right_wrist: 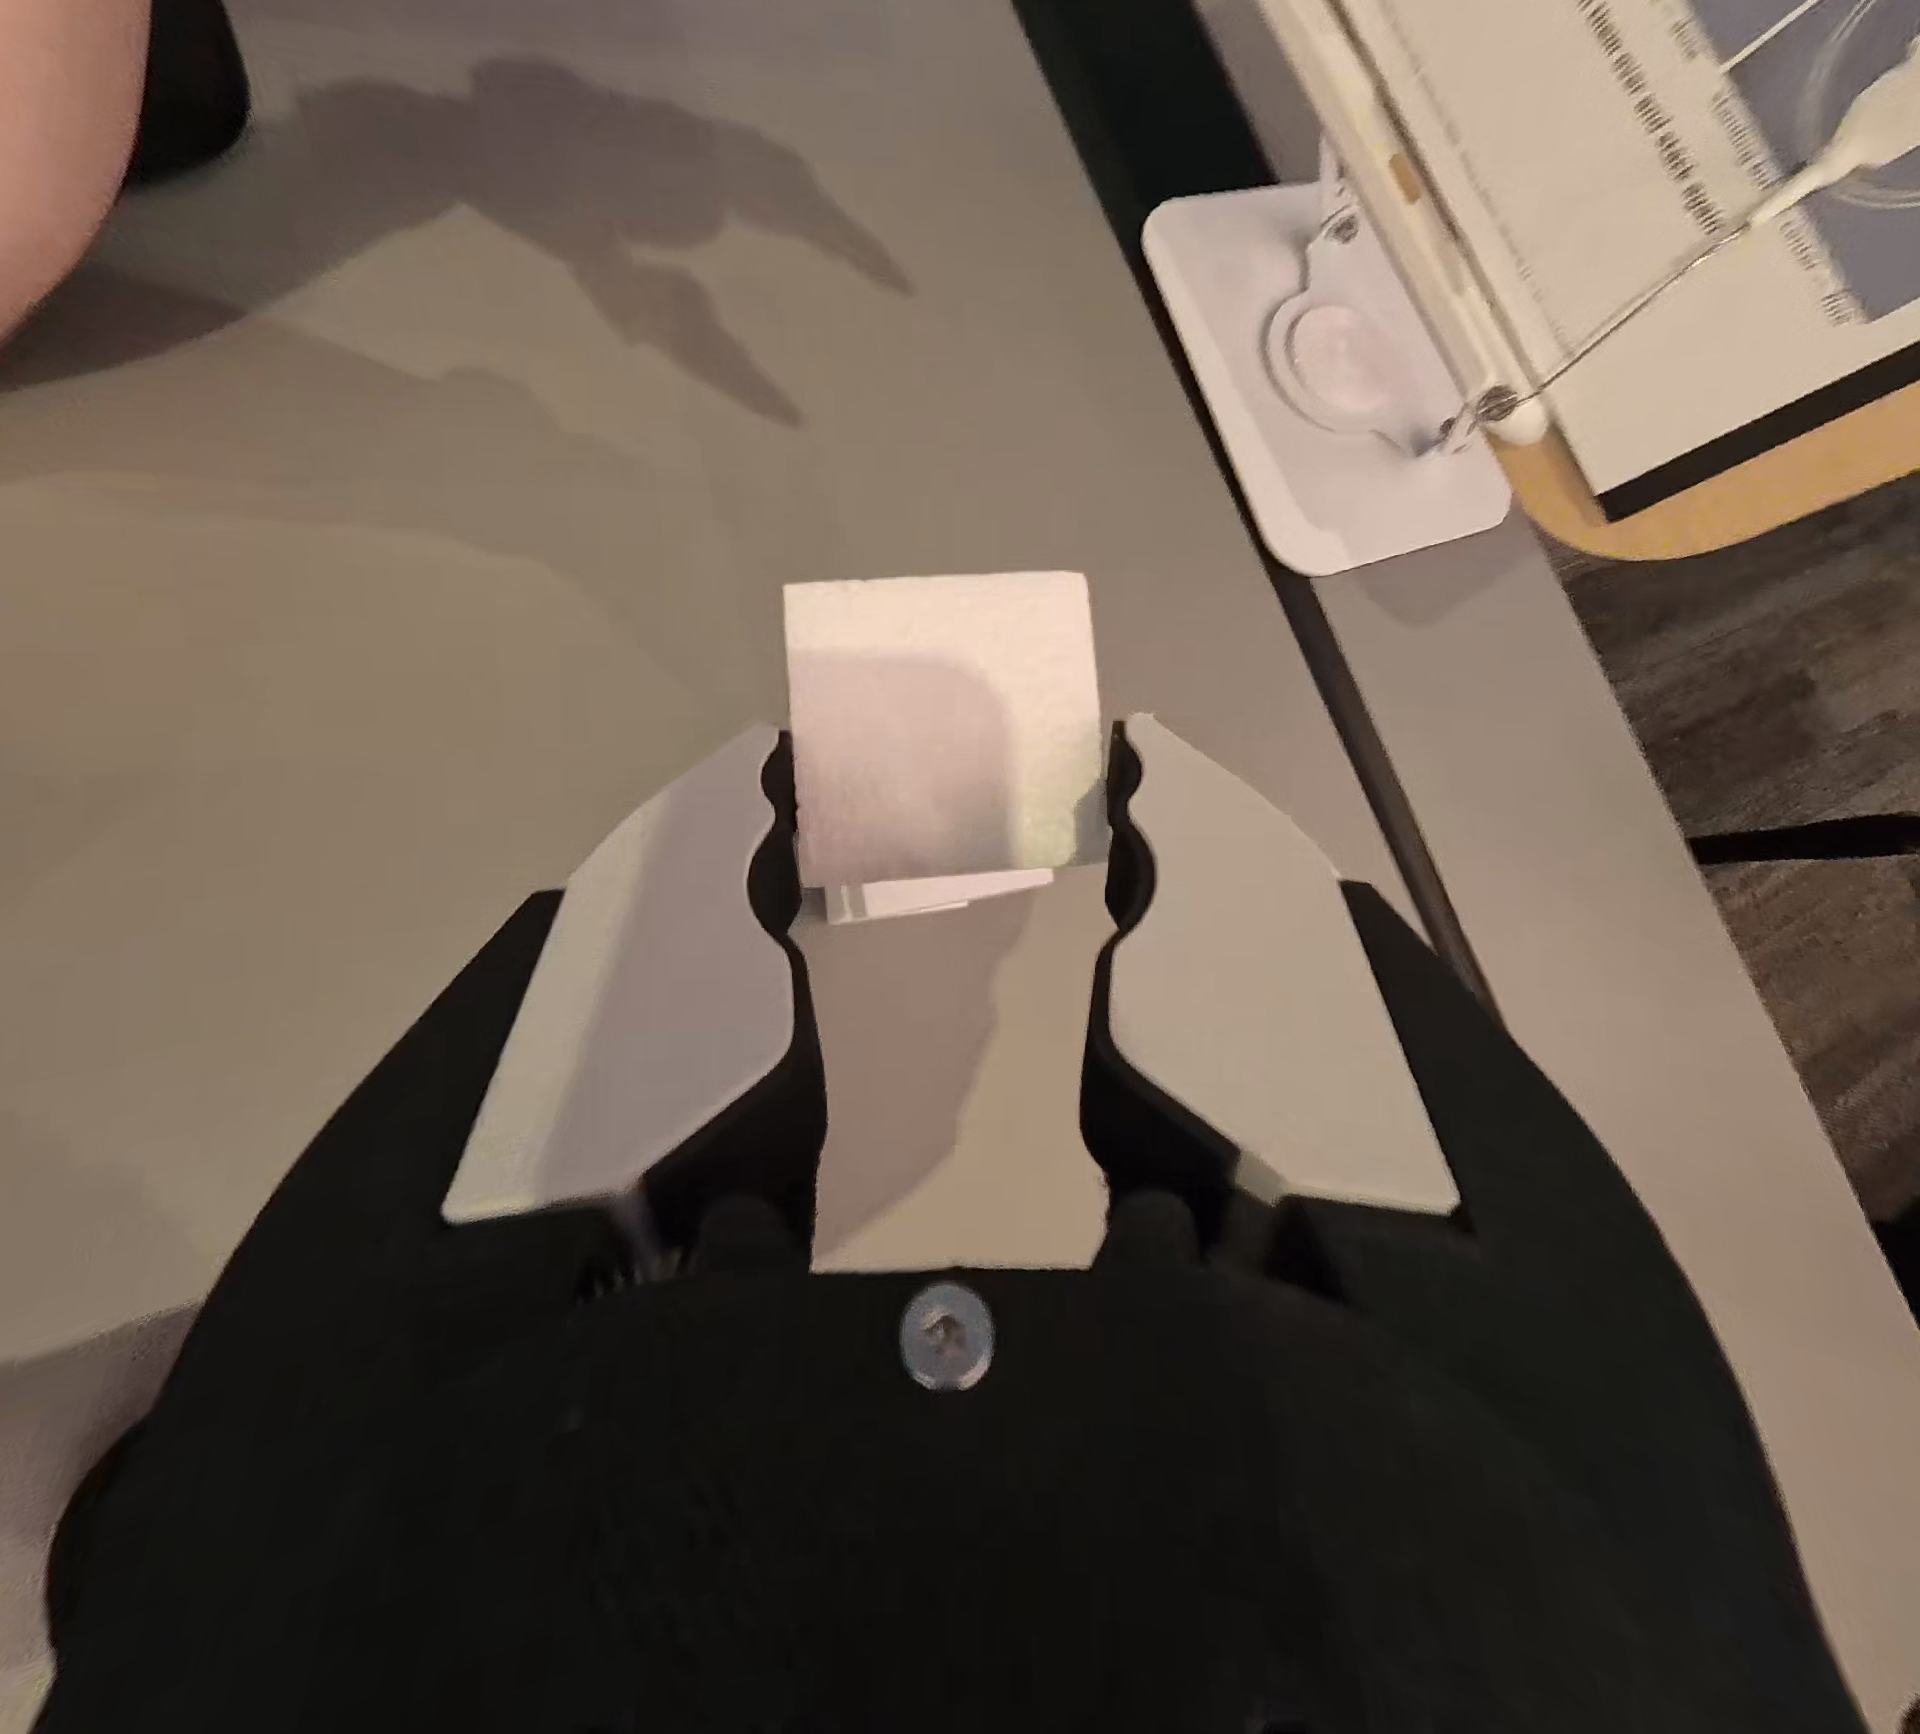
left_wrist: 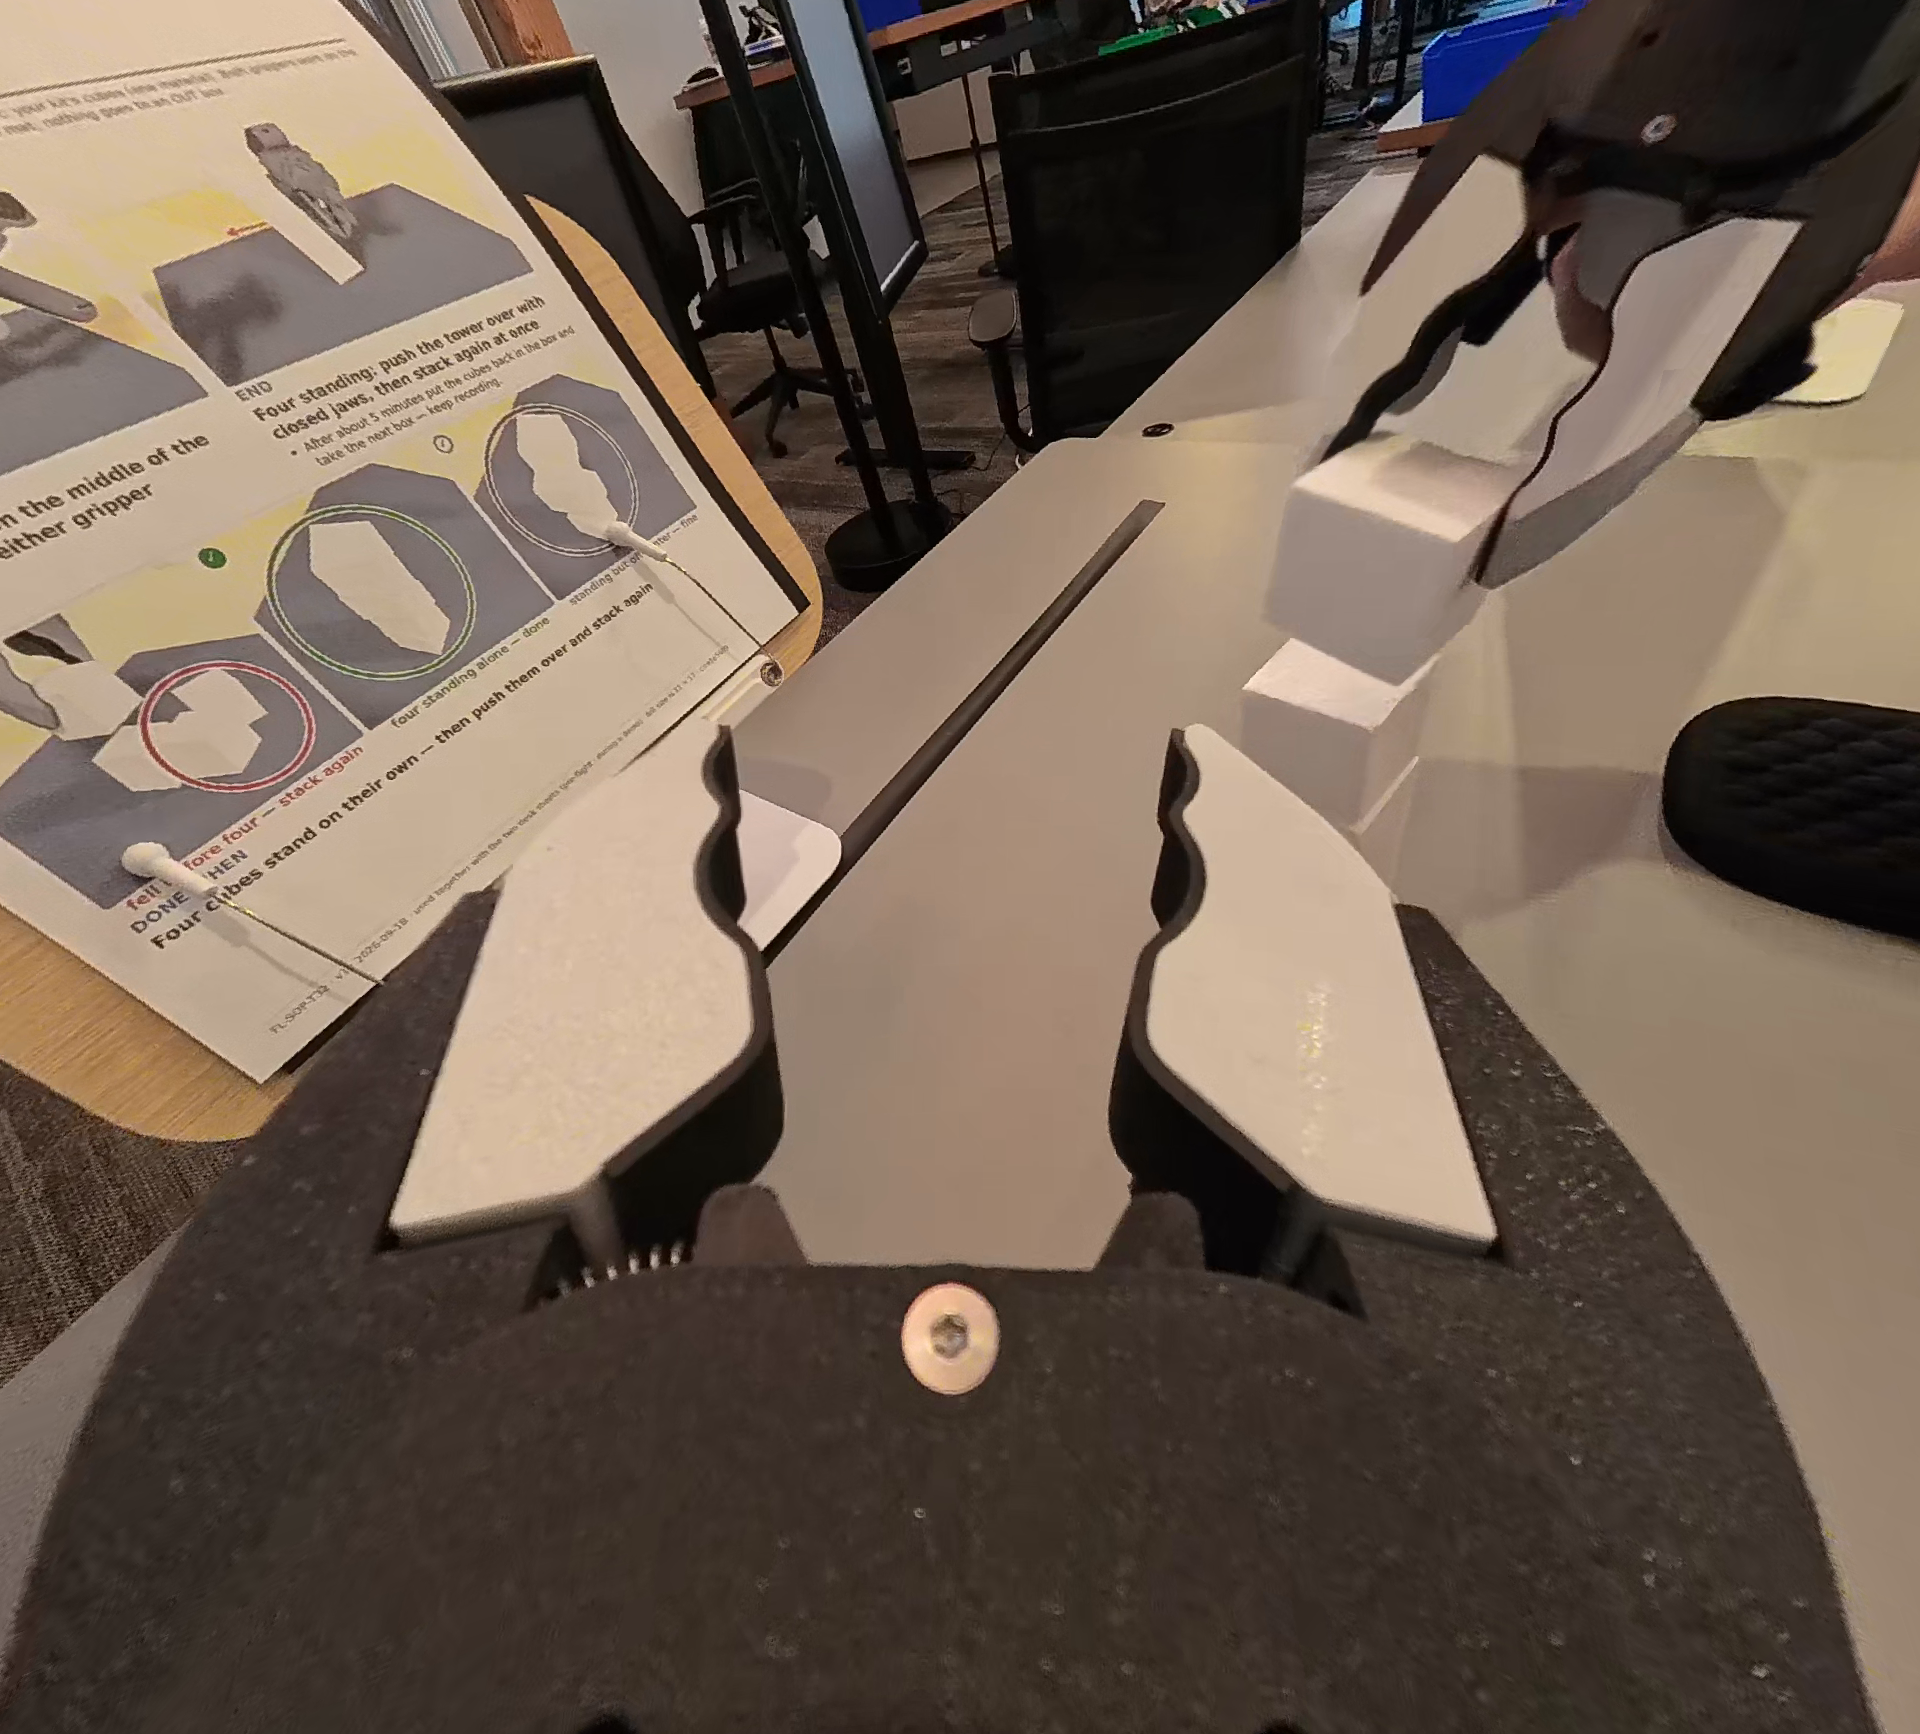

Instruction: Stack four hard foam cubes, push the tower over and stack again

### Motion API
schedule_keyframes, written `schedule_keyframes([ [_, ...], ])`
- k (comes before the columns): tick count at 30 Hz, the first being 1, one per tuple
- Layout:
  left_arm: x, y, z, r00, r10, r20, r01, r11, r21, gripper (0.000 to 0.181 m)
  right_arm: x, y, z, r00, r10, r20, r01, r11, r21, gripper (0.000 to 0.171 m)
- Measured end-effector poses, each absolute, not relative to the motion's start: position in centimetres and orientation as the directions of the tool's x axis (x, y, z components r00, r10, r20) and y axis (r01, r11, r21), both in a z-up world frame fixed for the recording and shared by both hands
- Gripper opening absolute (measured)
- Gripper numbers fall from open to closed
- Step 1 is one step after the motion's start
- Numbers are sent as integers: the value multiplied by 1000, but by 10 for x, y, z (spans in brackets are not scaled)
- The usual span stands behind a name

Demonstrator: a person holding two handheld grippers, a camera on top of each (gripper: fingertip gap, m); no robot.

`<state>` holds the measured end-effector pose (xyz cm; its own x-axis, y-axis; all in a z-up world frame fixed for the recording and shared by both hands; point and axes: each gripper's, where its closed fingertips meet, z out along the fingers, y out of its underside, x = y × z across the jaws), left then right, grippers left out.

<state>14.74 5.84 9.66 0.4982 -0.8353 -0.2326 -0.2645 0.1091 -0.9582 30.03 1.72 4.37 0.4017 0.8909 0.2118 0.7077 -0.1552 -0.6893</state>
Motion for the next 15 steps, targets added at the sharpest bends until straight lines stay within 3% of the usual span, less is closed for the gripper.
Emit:
schedule_keyframes([
  [8,147,63,92,499,-837,-226,-279,92,-956,77,308,24,21,373,911,174,751,-187,-633,58],
  [15,150,63,86,490,-839,-237,-305,90,-948,78,307,30,17,403,905,136,707,-214,-674,59],
])
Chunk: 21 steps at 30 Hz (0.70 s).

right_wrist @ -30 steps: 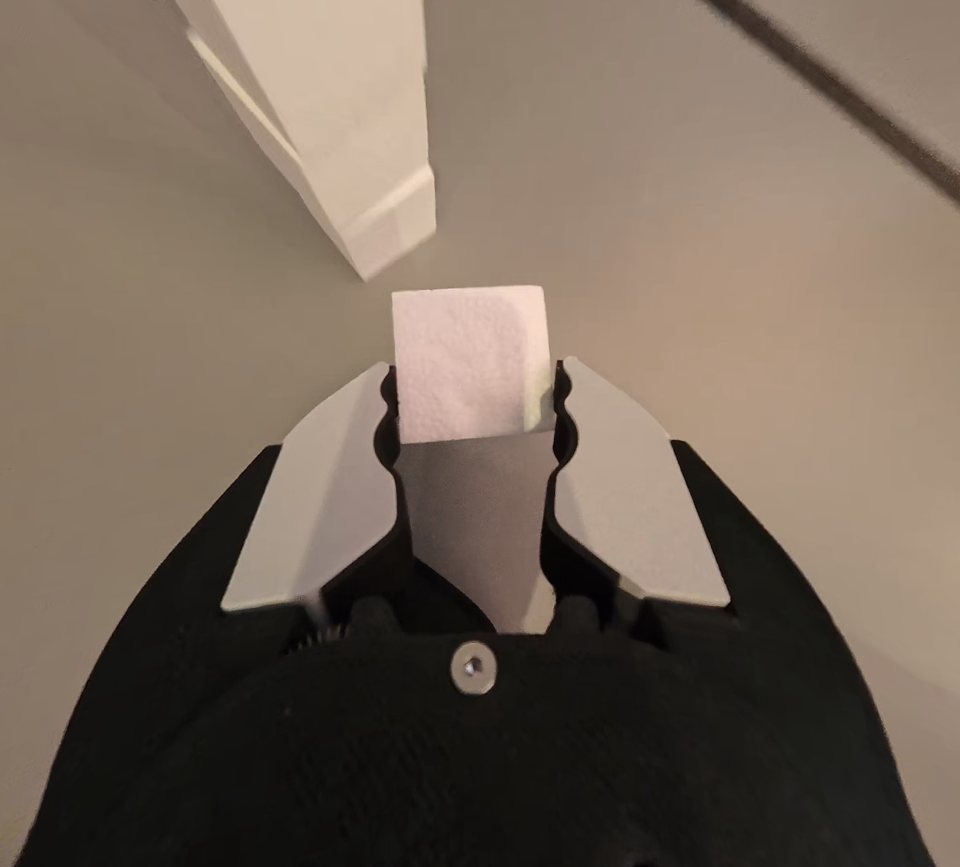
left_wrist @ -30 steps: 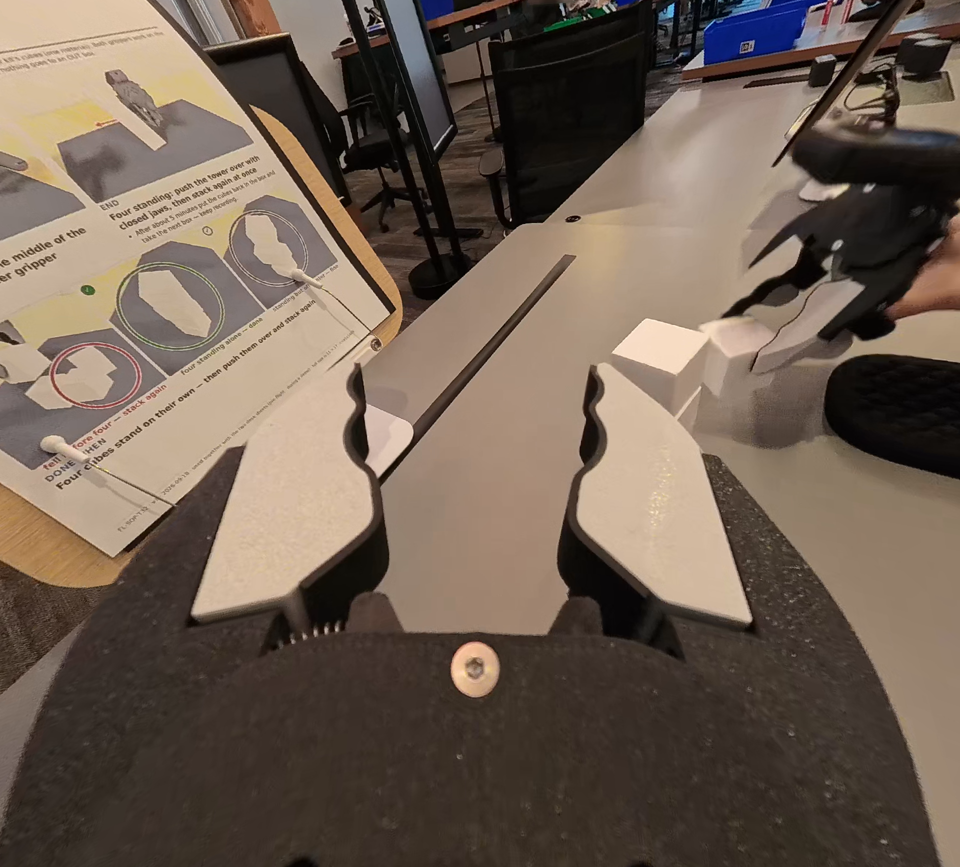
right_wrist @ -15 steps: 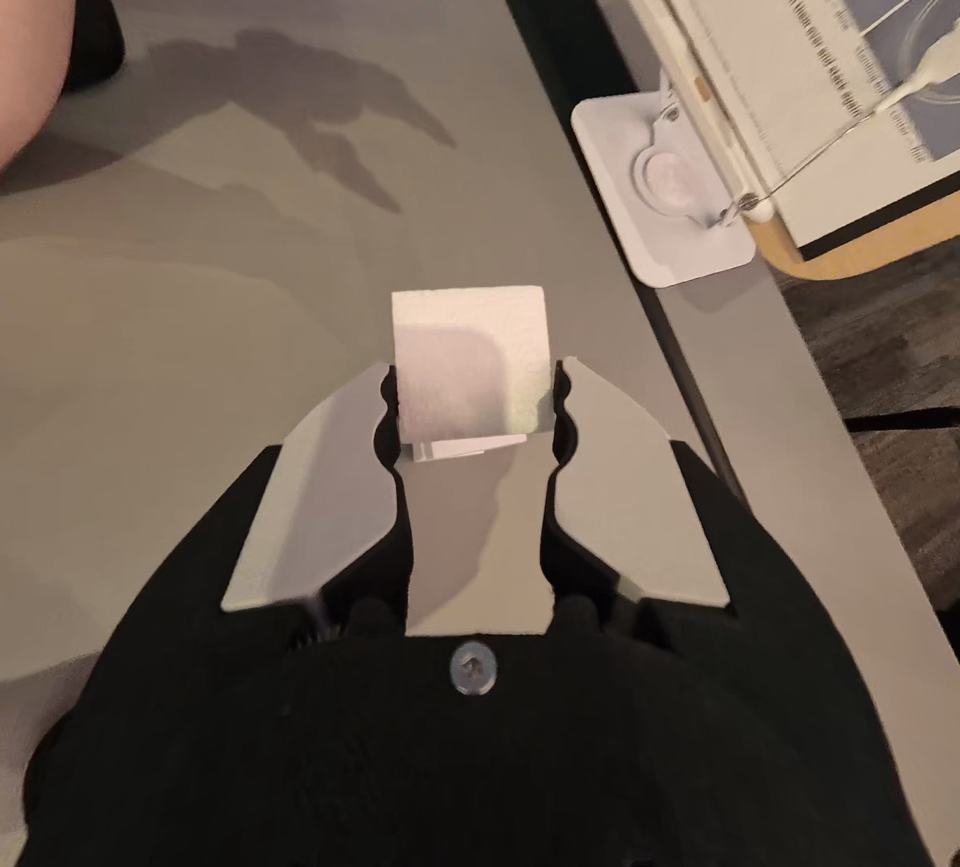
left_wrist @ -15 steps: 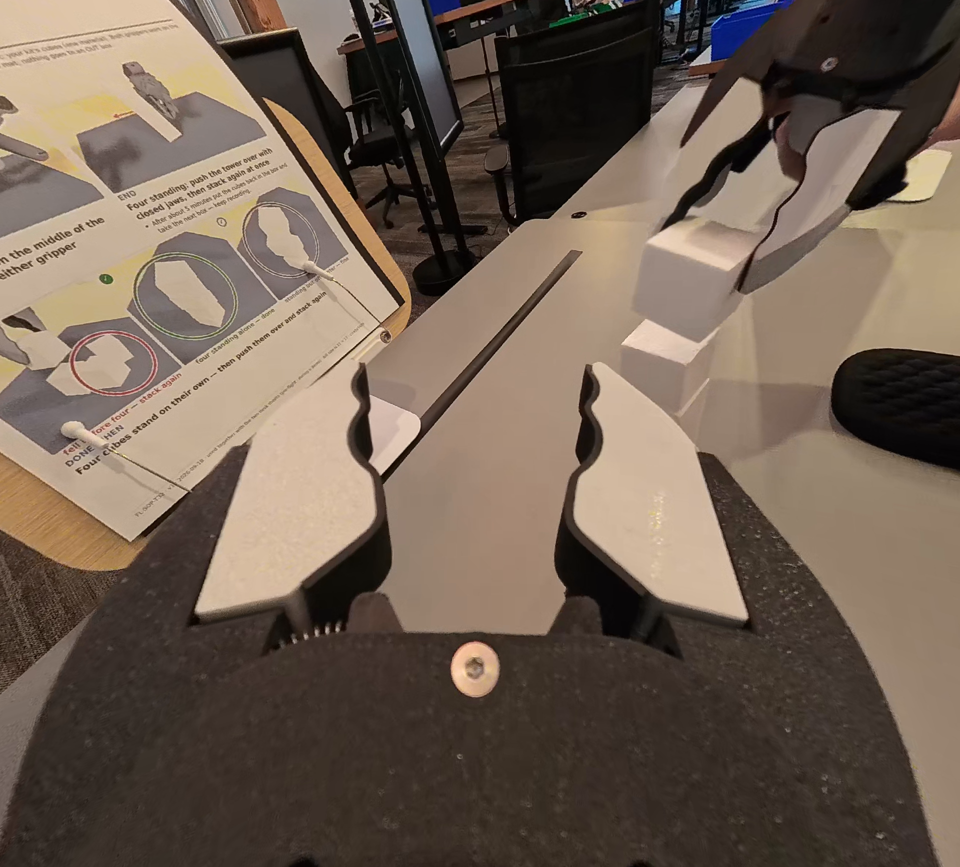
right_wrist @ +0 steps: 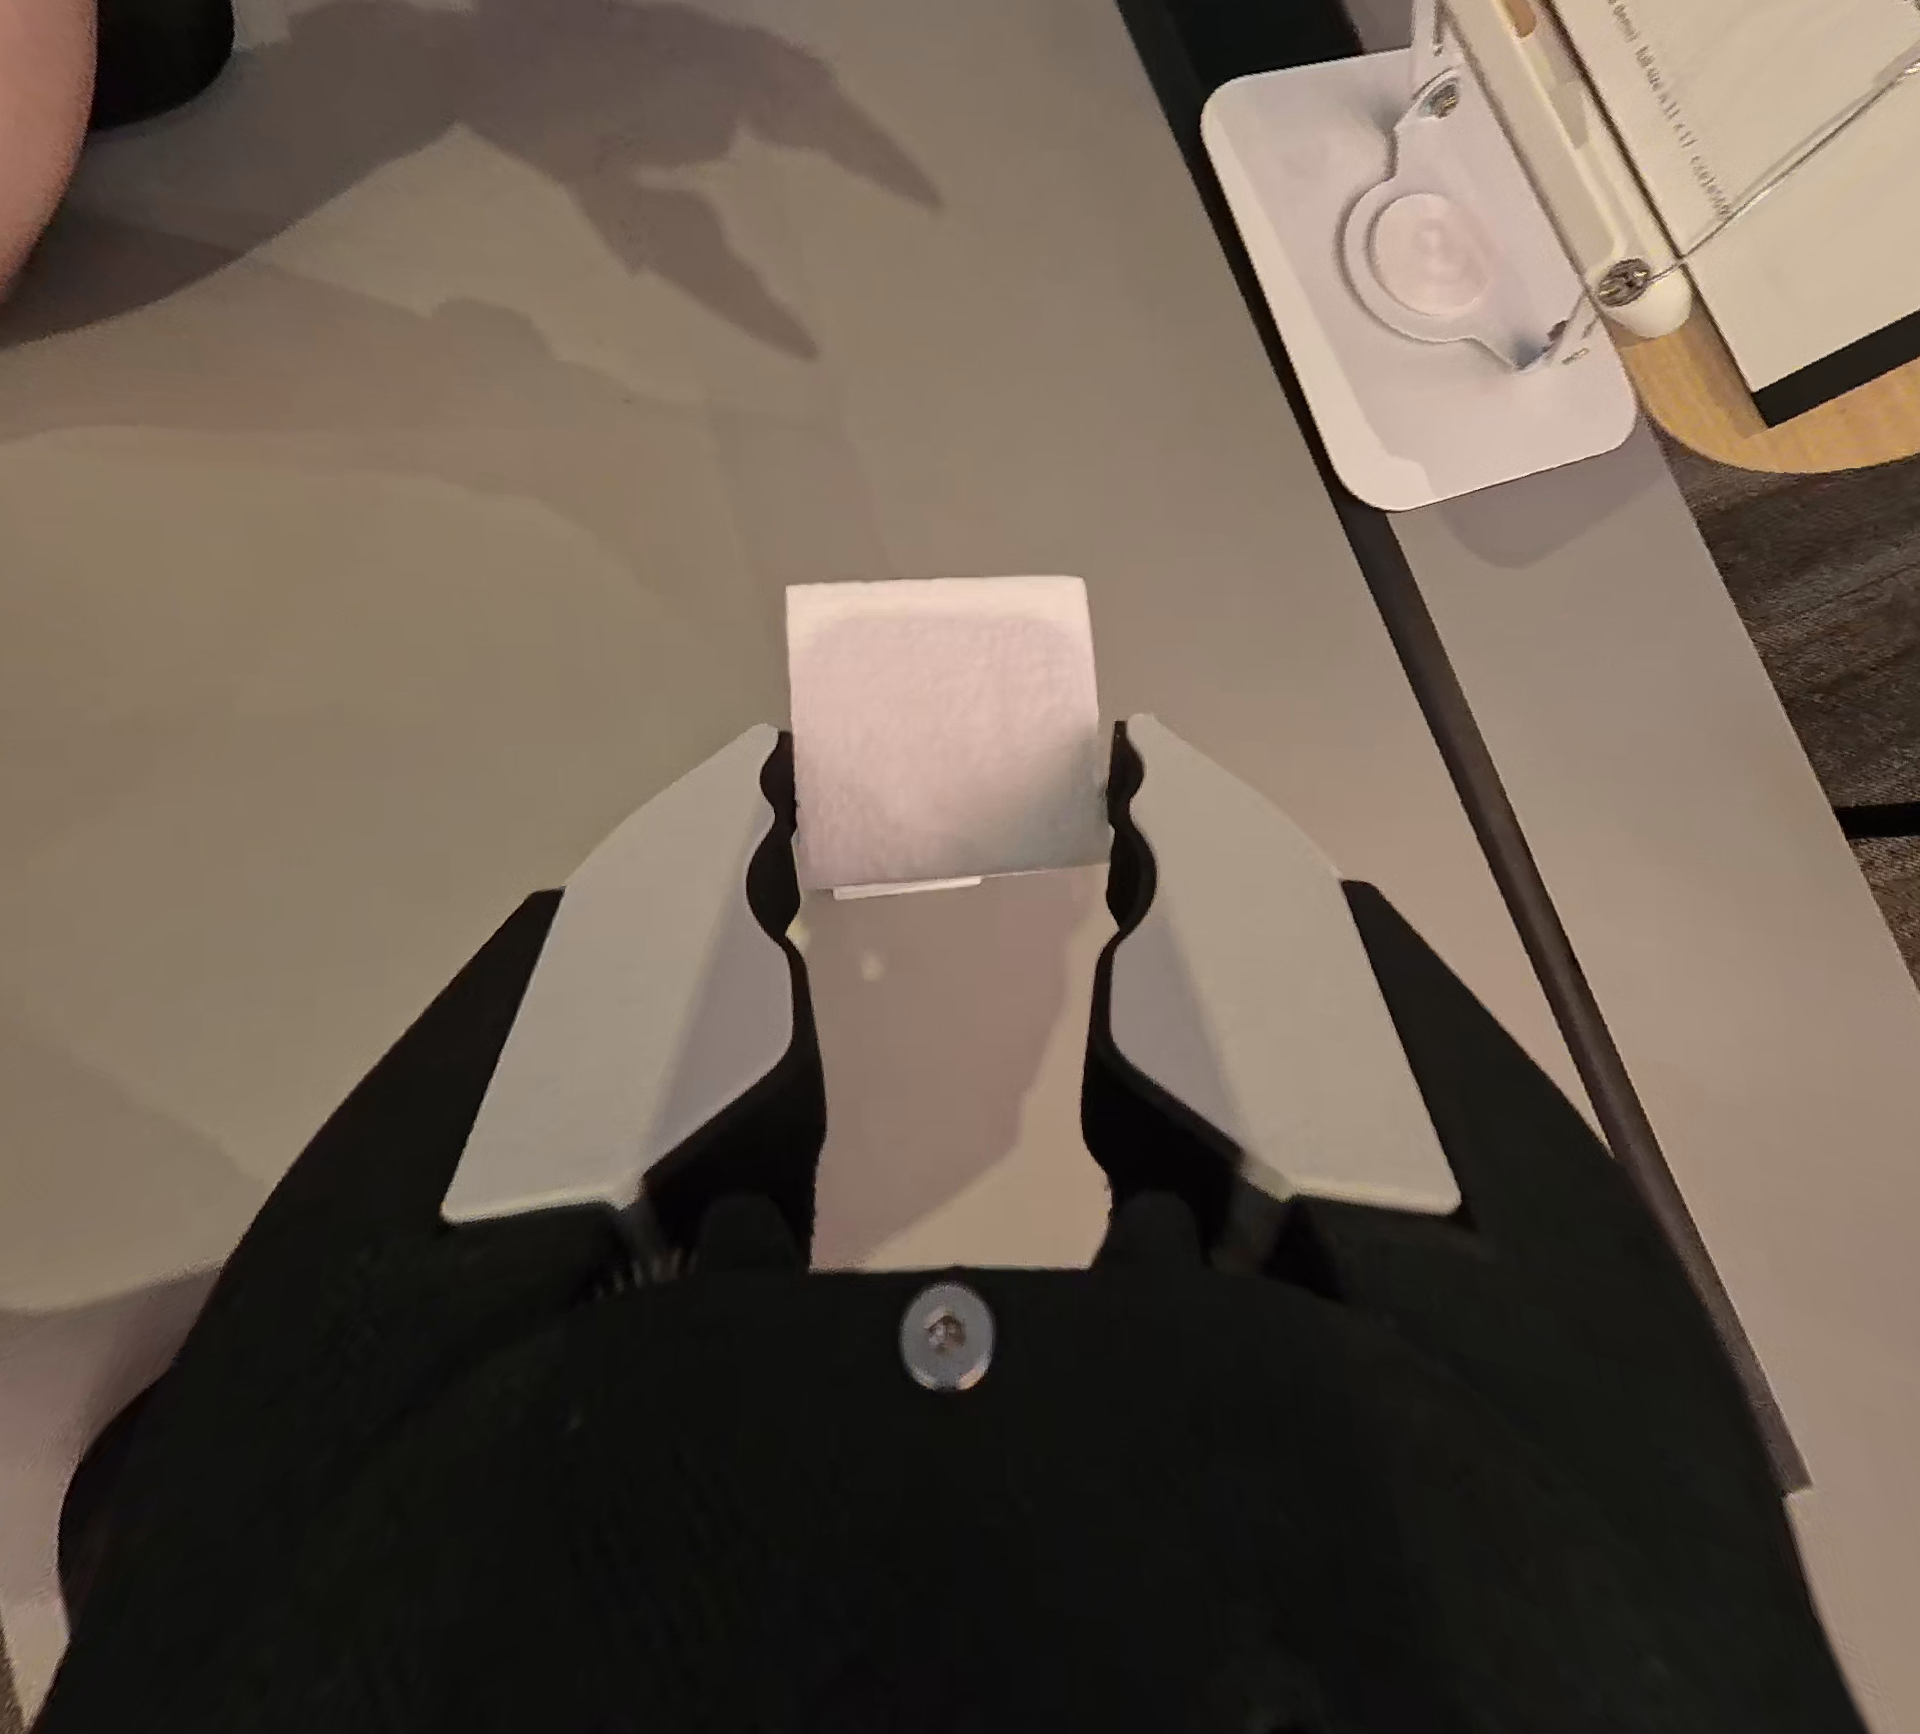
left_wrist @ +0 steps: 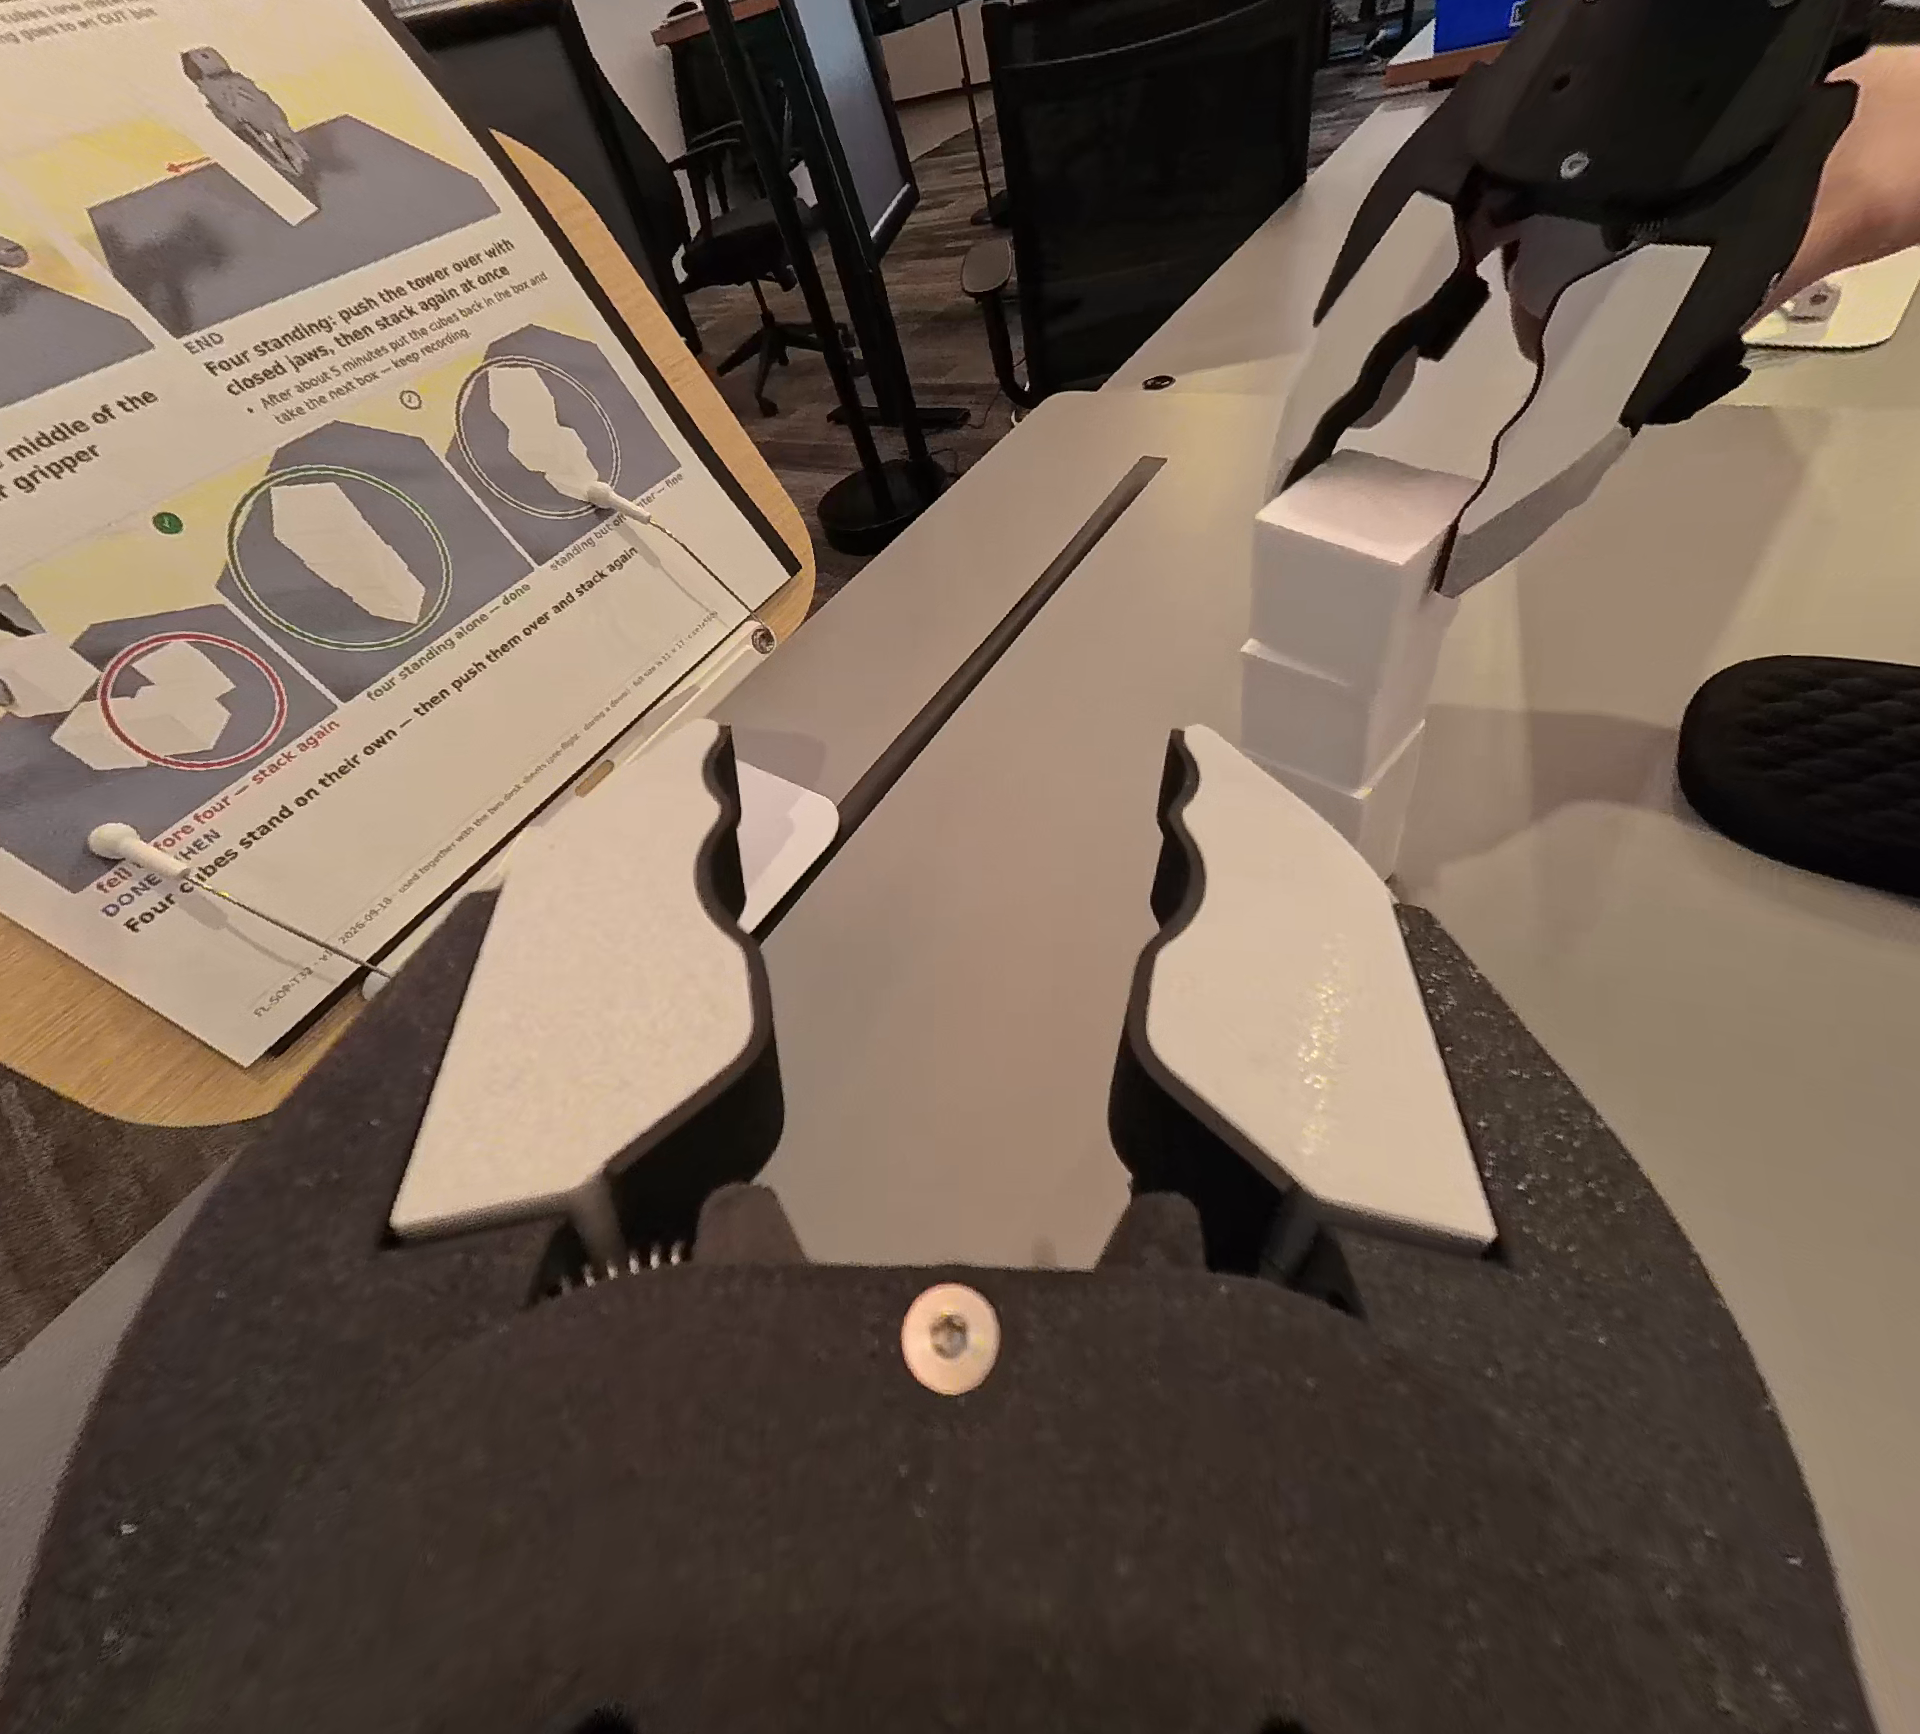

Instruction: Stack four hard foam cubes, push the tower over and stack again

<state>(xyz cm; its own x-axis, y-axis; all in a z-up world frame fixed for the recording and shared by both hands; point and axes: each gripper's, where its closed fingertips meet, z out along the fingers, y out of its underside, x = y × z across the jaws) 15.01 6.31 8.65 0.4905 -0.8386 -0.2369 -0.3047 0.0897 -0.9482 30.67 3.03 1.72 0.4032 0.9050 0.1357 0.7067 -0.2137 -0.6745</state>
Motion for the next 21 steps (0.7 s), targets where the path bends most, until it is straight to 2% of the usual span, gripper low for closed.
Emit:
schedule_keyframes([
  [4,148,64,85,495,-834,-243,-314,89,-945,78,310,25,28,447,883,144,630,-196,-752,73],
  [8,143,64,90,503,-834,-226,-287,86,-954,78,333,10,50,537,830,148,417,-109,-902,74],
  [12,138,65,93,510,-835,-208,-262,80,-962,77,376,5,14,662,749,35,253,-179,-951,72],
  [14,135,66,93,514,-833,-204,-258,77,-963,77,397,6,-26,722,691,-34,263,-320,-910,53],
  [15,135,66,93,515,-833,-203,-258,76,-963,77,408,8,-46,758,650,-54,270,-388,-881,36],
  [16,134,66,92,516,-832,-204,-260,74,-963,77,416,9,-62,791,607,-76,266,-452,-851,11],
  [17,133,67,92,519,-830,-205,-263,72,-962,77,421,11,-77,821,560,-110,242,-517,-821,1],
  [21,128,72,88,536,-818,-207,-277,61,-959,77,424,15,-131,933,285,-219,105,-797,-594,1],
])
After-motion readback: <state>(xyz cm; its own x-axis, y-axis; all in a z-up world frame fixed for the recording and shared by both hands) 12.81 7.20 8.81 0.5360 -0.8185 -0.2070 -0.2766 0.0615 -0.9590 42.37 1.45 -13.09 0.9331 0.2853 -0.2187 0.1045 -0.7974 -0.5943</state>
